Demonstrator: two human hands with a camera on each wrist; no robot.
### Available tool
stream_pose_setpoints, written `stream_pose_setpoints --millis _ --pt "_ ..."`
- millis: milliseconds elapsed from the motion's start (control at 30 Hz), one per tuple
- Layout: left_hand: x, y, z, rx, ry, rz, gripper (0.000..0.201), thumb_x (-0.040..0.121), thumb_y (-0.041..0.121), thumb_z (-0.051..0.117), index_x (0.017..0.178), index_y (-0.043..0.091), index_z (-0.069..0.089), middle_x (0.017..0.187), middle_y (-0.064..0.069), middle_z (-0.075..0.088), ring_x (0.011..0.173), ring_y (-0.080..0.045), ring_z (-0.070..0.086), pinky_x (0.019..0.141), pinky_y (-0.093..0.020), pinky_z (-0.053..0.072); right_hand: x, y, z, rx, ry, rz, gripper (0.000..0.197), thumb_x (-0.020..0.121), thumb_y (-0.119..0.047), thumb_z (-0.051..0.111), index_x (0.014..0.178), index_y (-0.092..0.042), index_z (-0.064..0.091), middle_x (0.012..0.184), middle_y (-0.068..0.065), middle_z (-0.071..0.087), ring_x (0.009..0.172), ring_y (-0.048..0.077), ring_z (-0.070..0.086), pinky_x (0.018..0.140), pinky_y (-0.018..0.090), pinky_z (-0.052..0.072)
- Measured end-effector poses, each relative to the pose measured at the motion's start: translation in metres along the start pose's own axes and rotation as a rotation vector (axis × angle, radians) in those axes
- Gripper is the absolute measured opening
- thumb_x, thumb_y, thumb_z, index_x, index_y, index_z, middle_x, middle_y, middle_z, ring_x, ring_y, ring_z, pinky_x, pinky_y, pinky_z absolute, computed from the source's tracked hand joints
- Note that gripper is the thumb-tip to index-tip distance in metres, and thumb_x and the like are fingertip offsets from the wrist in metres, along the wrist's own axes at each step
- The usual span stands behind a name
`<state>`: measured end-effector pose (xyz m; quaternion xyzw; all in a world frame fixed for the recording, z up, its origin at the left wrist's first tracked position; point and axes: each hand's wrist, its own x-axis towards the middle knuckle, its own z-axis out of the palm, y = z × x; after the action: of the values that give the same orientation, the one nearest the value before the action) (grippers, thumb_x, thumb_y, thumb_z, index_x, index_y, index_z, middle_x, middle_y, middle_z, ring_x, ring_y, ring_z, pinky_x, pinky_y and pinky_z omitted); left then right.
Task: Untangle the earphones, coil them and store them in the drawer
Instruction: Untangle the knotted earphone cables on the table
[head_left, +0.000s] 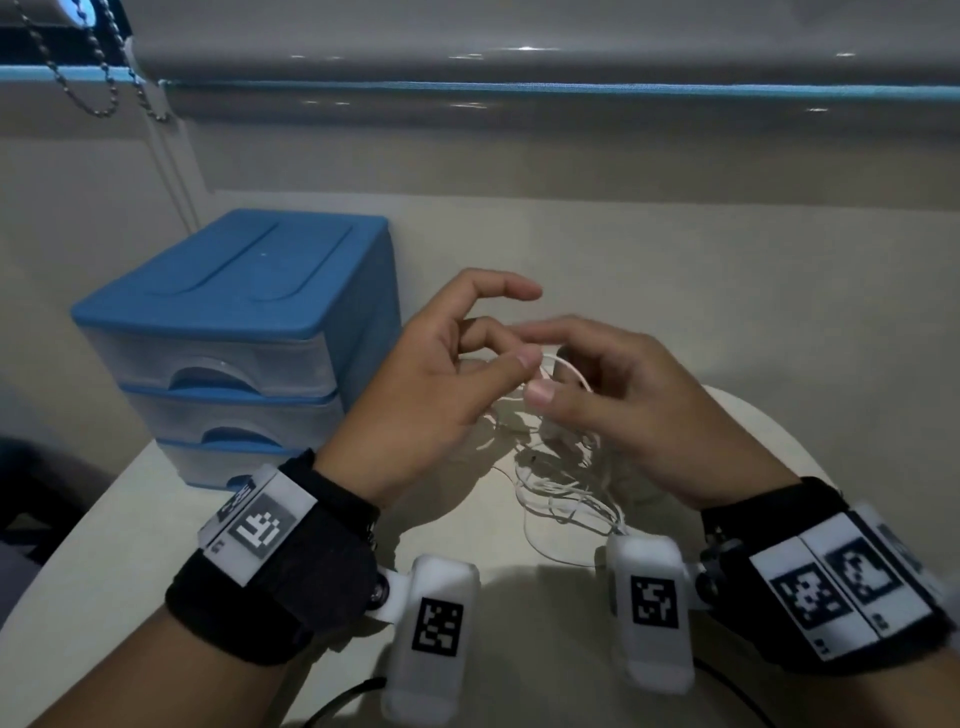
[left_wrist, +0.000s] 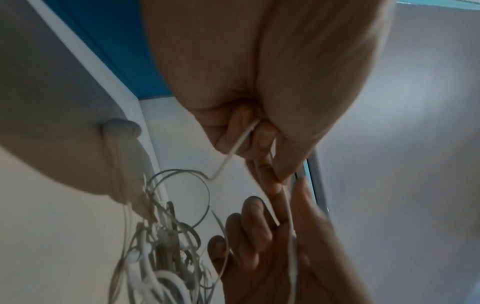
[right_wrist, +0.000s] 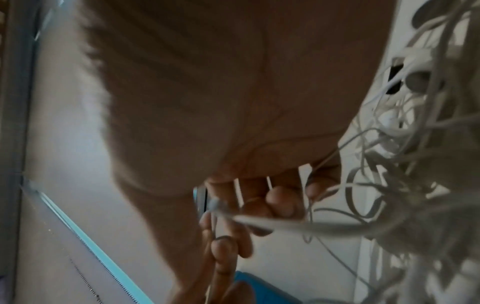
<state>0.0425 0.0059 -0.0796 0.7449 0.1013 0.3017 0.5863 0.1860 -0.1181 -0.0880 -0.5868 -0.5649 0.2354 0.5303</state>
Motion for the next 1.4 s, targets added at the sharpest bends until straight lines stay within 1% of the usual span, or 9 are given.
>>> stream_pose_setpoints --millis 33,133,500,600,733,900,1033,1167,1400 --pt "0.0 0.0 0.0 -0.001 0.016 0.003 0.036 0.096 0.005 0.066 0.128 0.017 0.058 0.081 -0.01 0.065 0.044 -0.003 0.044 0.046 -0.013 0.035 0.0 0.001 0.002 -0.02 0.007 0.003 0.014 0.096 -0.027 0.069 0.108 -0.021 0.073 0.072 0.024 0.051 0.061 0.034 0.049 0.06 0.046 0.046" --pt "0.003 -0.002 -0.001 0.025 0.047 0.006 0.028 0.095 0.009 0.069 0.121 0.015 0.061 0.076 -0.007 0.068 0.045 -0.004 0.042 0.046 -0.015 0.033 0.001 0.005 0.003 -0.03 0.118 0.0 0.033 0.101 -0.029 0.059 0.079 -0.006 0.067 0.055 -0.002 0.043 0.051 0.012 0.037 0.051 0.022 0.036" --pt "0.005 -0.006 -0.004 0.12 0.196 0.013 0.013 0.095 0.019 0.069 0.087 0.012 0.077 0.059 0.006 0.044 0.055 -0.001 0.038 0.057 -0.011 0.035 0.008 0.011 -0.032 0.447 1.075 -0.091 0.033 0.109 -0.021 0.042 0.079 -0.016 0.056 0.06 -0.004 0.046 0.051 0.01 0.04 0.048 0.023 0.034" --pt "0.006 -0.006 -0.006 0.101 0.214 0.035 0.013 0.097 0.019 0.068 0.088 0.017 0.077 0.063 0.003 0.045 0.059 -0.003 0.04 0.059 -0.014 0.037 0.009 0.009 -0.032 0.467 0.983 -0.007 0.029 0.108 -0.015 0.042 0.085 -0.014 0.058 0.054 -0.005 0.043 0.046 0.01 0.037 0.044 0.022 0.032" --pt "0.005 -0.006 -0.005 0.096 0.193 0.053 0.011 0.097 0.018 0.068 0.093 0.017 0.078 0.069 0.006 0.055 0.058 -0.002 0.043 0.058 -0.017 0.037 0.004 0.002 -0.016 0.369 0.5 0.092 0.015 0.101 -0.02 0.058 0.099 -0.011 0.07 0.052 -0.006 0.034 0.044 0.011 0.027 0.041 0.018 0.026" --pt "0.003 -0.003 -0.003 0.087 0.087 0.076 0.035 0.096 0.01 0.068 0.129 0.02 0.062 0.066 -0.001 0.053 0.056 0.001 0.051 0.058 -0.01 0.04 0.0 -0.008 0.001 0.227 -0.007 0.078 0.031 0.083 -0.029 0.081 0.111 -0.017 0.074 0.058 0.029 0.029 0.045 0.032 0.025 0.051 0.023 0.038" --pt "0.002 -0.004 -0.002 0.054 0.047 0.061 0.052 0.095 0.008 0.069 0.141 0.024 0.051 0.065 0.0 0.057 0.052 0.001 0.054 0.058 -0.008 0.042 -0.001 -0.002 0.003 0.13 0.029 0.118 0.029 0.084 -0.039 0.077 0.094 -0.012 0.074 0.059 0.014 0.043 0.049 0.014 0.036 0.05 0.019 0.036" --pt "0.002 -0.003 0.0 0.036 0.028 0.06 0.046 0.096 0.007 0.067 0.138 0.021 0.056 0.065 -0.002 0.057 0.056 0.0 0.054 0.059 -0.008 0.042 -0.002 -0.005 0.007 0.07 0.045 0.119 0.031 0.098 -0.024 0.063 0.083 0.003 0.066 0.047 -0.007 0.043 0.041 0.006 0.037 0.047 0.019 0.031" --pt "0.005 -0.007 -0.002 0.092 0.159 0.038 0.012 0.093 0.017 0.072 0.094 0.006 0.078 0.061 0.004 0.04 0.056 -0.003 0.034 0.056 -0.015 0.031 0.007 0.007 -0.031 0.566 0.824 -0.043 0.024 0.102 -0.007 0.045 0.082 -0.014 0.055 0.048 -0.004 0.041 0.038 0.012 0.032 0.039 0.022 0.022"
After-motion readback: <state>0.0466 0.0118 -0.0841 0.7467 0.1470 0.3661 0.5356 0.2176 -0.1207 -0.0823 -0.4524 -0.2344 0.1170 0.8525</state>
